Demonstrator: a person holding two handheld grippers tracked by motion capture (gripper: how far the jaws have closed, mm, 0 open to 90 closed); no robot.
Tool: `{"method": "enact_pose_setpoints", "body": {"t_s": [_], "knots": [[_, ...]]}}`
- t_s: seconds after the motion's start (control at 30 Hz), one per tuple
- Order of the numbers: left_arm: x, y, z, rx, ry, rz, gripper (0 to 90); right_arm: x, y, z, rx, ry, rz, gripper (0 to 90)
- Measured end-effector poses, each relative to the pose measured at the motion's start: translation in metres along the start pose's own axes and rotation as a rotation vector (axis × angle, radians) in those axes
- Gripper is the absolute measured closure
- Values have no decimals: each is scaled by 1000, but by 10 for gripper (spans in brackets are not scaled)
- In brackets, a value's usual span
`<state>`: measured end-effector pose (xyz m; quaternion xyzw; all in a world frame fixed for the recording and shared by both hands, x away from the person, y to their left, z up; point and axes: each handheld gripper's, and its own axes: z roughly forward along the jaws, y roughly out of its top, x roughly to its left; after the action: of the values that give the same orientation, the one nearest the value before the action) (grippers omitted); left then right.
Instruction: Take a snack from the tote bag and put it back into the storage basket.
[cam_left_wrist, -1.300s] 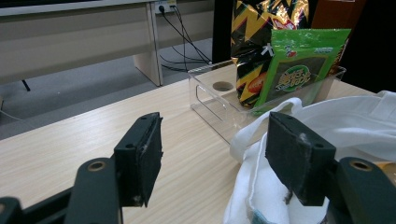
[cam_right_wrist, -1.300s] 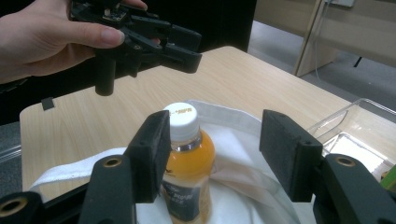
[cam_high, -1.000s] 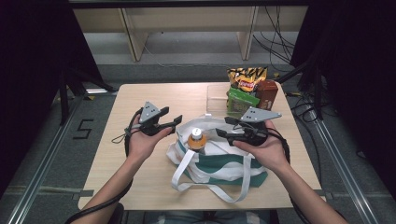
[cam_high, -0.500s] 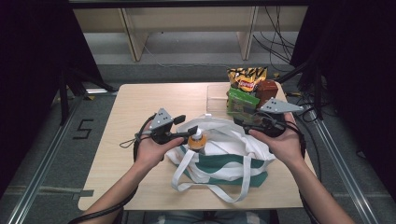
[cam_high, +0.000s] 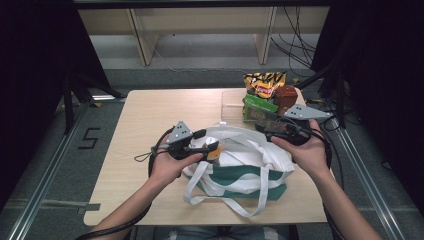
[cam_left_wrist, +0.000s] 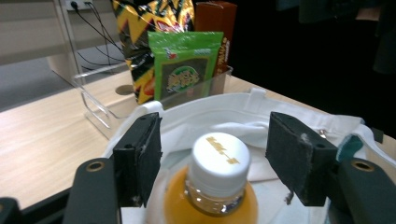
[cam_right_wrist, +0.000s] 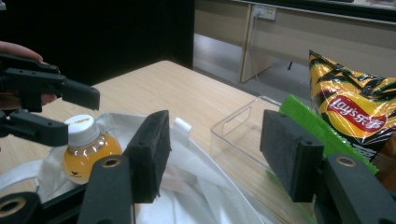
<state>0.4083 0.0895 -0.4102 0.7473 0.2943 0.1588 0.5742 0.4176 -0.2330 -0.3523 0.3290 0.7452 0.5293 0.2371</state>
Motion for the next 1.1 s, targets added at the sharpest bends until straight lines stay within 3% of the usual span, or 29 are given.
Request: {"method": "enact_pose_setpoints", "body": {"t_s": [0.23, 0.37, 0.73, 0.83, 1.1], "knots": [[1, -8, 4, 20, -14, -18, 400, -3, -2, 1, 14, 16, -5, 432], [2, -13, 5, 36, -15, -17, 426, -6, -4, 0, 11, 1, -6, 432], [4, -16, 4, 16, -1, -7, 522, -10, -7, -4, 28, -14, 6, 430], [3, -15, 3, 1, 13, 33, 574, -10, -8, -4, 22, -16, 15, 430], [6, -15, 3, -2, 8, 16, 587, -14, -9, -5, 27, -24, 4, 430]]}}
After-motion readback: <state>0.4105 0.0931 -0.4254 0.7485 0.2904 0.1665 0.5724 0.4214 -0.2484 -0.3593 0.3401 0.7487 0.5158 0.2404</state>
